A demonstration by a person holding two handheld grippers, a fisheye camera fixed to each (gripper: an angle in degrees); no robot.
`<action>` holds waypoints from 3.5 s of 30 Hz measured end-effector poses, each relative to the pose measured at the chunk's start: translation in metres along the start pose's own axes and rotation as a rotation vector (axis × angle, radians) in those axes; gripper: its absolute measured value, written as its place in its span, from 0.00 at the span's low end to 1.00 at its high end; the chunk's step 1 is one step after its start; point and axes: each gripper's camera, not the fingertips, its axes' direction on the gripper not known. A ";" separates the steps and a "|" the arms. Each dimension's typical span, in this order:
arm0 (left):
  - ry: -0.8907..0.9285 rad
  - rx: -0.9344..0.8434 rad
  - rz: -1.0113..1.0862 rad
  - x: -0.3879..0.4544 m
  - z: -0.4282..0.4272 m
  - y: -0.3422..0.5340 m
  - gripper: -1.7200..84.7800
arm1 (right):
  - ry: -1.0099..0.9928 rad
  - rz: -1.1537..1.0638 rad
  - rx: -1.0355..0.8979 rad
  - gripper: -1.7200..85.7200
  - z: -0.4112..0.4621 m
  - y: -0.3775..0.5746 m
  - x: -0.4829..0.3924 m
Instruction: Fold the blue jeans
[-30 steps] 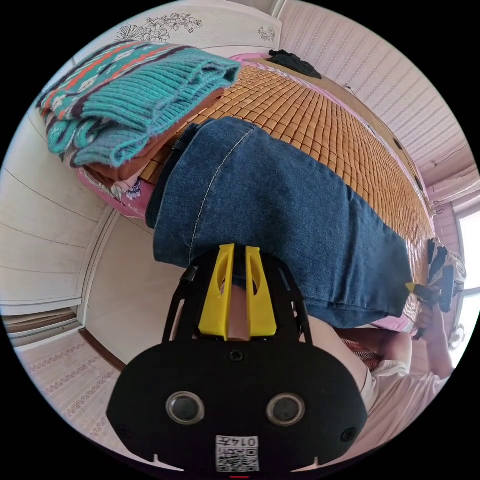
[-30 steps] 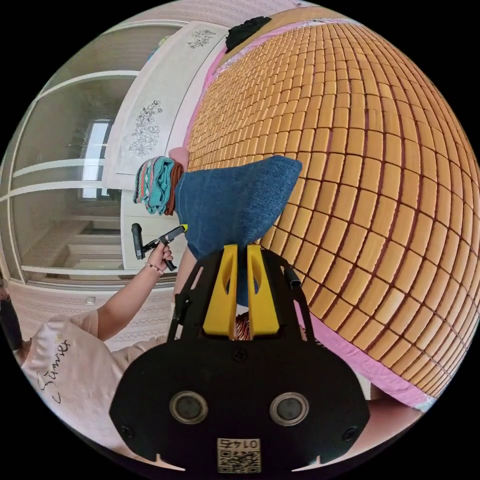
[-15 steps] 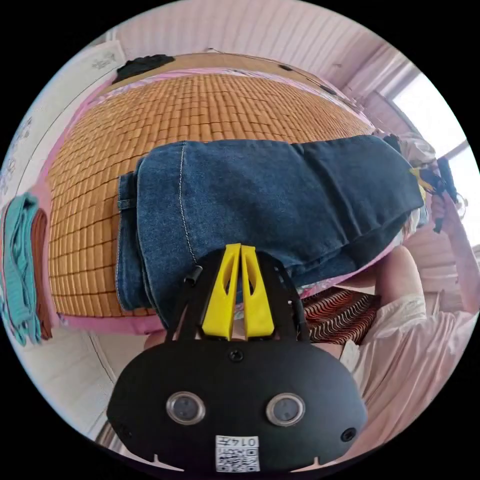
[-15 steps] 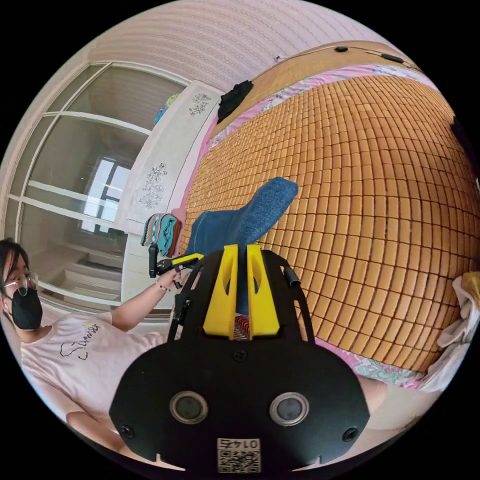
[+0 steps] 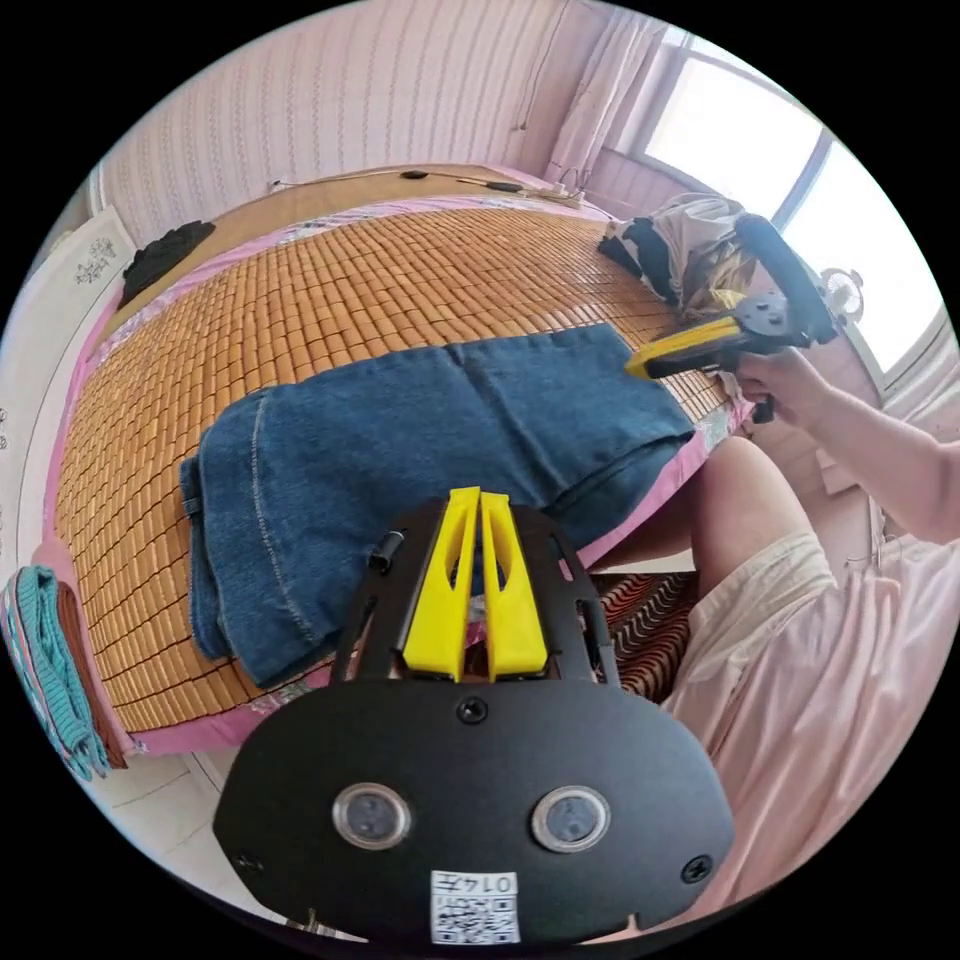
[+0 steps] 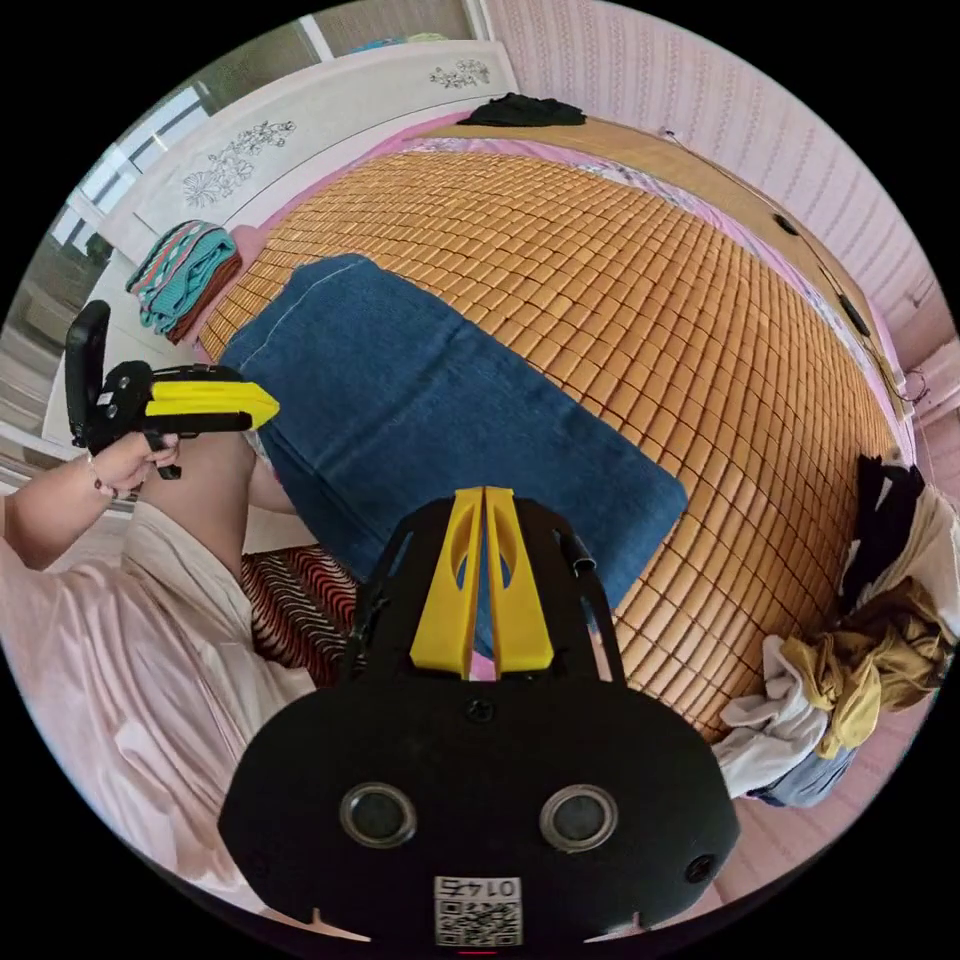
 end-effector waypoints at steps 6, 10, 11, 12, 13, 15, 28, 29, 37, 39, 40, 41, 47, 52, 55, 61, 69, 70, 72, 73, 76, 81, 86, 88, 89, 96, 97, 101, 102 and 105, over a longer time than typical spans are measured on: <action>-0.025 -0.055 0.080 0.047 0.046 -0.031 0.01 | 0.165 -0.128 -0.110 0.02 0.037 -0.096 -0.061; -0.037 -0.088 0.140 0.061 0.073 -0.029 0.01 | 0.192 -0.129 -0.238 0.01 0.075 -0.110 -0.073; -0.035 -0.066 0.147 0.063 0.075 -0.028 0.01 | 0.211 -0.165 -0.274 0.01 0.075 -0.115 -0.078; -0.031 -0.065 0.144 0.064 0.076 -0.028 0.01 | 0.217 -0.194 -0.305 0.01 0.075 -0.119 -0.081; -0.019 -0.077 0.139 0.067 0.078 -0.031 0.01 | 0.214 -0.253 -0.380 0.01 0.072 -0.127 -0.085; -0.030 -0.101 0.148 0.072 0.078 -0.036 0.01 | 0.186 -0.263 -0.382 0.01 0.059 -0.138 -0.084; -0.051 -0.055 0.284 0.108 0.101 -0.036 0.01 | -0.033 -0.039 -0.137 0.01 -0.002 -0.111 -0.001; -0.032 -0.057 0.294 0.108 0.101 -0.037 0.01 | -0.046 0.016 -0.045 0.02 -0.024 -0.088 0.013; 0.188 0.087 0.292 0.138 0.081 -0.049 0.08 | -0.059 0.497 -0.033 0.17 -0.111 0.122 0.124; 0.196 0.104 0.371 0.156 0.086 -0.055 0.12 | -0.074 0.544 -0.077 0.20 -0.116 0.161 0.137; 0.184 0.101 0.416 0.167 0.091 -0.059 0.15 | -0.127 0.584 -0.080 0.20 -0.117 0.181 0.146; 0.179 0.089 0.448 0.177 0.098 -0.063 0.16 | -0.208 0.614 -0.085 0.20 -0.117 0.194 0.155; 0.163 0.043 0.531 0.219 0.121 -0.085 0.20 | -0.404 0.605 0.002 0.07 -0.155 0.225 0.186; 0.101 0.067 0.493 0.233 0.116 -0.099 0.15 | -0.531 0.467 0.171 0.06 -0.224 0.244 0.191; 0.109 0.023 0.498 0.231 0.116 -0.098 0.08 | -0.412 0.485 0.273 0.06 -0.255 0.274 0.213; 0.152 0.032 0.526 0.226 0.098 -0.080 0.07 | -0.605 0.783 0.365 0.26 -0.223 0.333 0.300; 0.198 0.076 0.527 0.211 0.070 -0.061 0.07 | -1.009 0.974 0.460 0.08 -0.192 0.370 0.346; 0.226 0.089 0.519 0.208 0.066 -0.062 0.07 | -1.100 0.978 0.523 0.07 -0.194 0.381 0.351; 0.283 0.116 0.527 0.206 0.061 -0.066 0.07 | -1.176 0.968 0.609 0.06 -0.205 0.397 0.359; 0.315 0.138 0.536 0.206 0.058 -0.069 0.07 | -1.177 0.957 0.656 0.06 -0.217 0.408 0.363; 0.385 0.205 0.535 0.210 0.050 -0.081 0.07 | -1.139 0.941 0.769 0.05 -0.256 0.432 0.374; 0.517 0.341 0.448 0.201 0.031 -0.094 0.07 | -1.109 0.836 0.908 0.05 -0.316 0.440 0.377; 0.489 0.391 0.294 0.142 0.005 -0.073 0.07 | -1.046 0.615 0.728 0.06 -0.328 0.338 0.327; 0.412 0.398 0.228 0.115 -0.004 -0.056 0.07 | -1.039 0.530 0.605 0.07 -0.307 0.277 0.295; 0.335 0.375 0.148 0.095 -0.007 -0.046 0.07 | -1.021 0.517 0.545 0.09 -0.288 0.240 0.273; 0.105 0.193 -0.353 -0.008 0.004 0.012 0.07 | -1.143 0.463 0.423 0.13 -0.192 0.155 0.217; 0.091 0.182 -0.394 -0.017 0.004 0.017 0.07 | -1.098 0.440 0.432 0.12 -0.193 0.164 0.211; 0.086 0.177 -0.390 -0.027 0.003 0.012 0.07 | -0.782 0.292 0.228 0.08 -0.196 0.199 0.166; 0.090 0.180 -0.372 -0.026 0.003 0.008 0.07 | -0.708 0.253 0.182 0.07 -0.196 0.203 0.155; 0.064 0.185 -0.249 -0.014 0.002 -0.014 0.07 | -0.333 0.089 -0.006 0.05 -0.184 0.218 0.090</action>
